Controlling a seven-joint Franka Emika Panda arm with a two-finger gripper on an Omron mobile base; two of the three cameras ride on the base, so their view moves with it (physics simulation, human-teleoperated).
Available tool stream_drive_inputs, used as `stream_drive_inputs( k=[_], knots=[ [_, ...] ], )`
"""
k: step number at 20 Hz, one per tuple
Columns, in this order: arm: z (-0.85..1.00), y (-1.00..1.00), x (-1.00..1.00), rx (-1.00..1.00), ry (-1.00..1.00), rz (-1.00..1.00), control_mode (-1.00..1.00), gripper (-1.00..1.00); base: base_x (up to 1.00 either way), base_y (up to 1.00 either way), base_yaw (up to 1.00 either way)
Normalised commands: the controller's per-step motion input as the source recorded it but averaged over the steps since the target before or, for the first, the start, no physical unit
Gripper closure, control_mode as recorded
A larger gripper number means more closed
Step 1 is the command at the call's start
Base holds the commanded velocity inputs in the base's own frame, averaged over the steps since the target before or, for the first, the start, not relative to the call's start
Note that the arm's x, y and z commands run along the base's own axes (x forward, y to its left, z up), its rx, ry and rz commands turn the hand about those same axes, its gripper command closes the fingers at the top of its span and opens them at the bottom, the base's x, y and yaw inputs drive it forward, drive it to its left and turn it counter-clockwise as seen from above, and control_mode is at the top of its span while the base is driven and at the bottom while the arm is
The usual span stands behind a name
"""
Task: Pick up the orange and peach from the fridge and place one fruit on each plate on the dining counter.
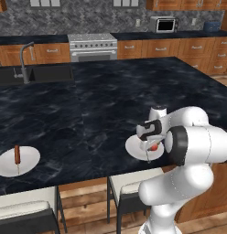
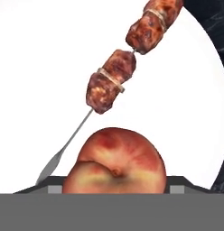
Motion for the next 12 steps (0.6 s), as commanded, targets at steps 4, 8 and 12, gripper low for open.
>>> stream_drive_inputs(
  k=[4, 8, 12],
  knots=[
    [0.00, 0.00, 0.00, 0.00, 0.00, 0.00, -1.00, -1.00, 0.00, 0.00, 0.00],
    [0.27, -0.04, -0.17, 0.00, -0.02, 0.01, -1.00, -1.00, 0.00, 0.00, 0.00],
    [0.65, 0.02, -0.28, 0.00, -0.02, 0.00, -1.00, -1.00, 0.00, 0.00, 0.00]
  ],
)
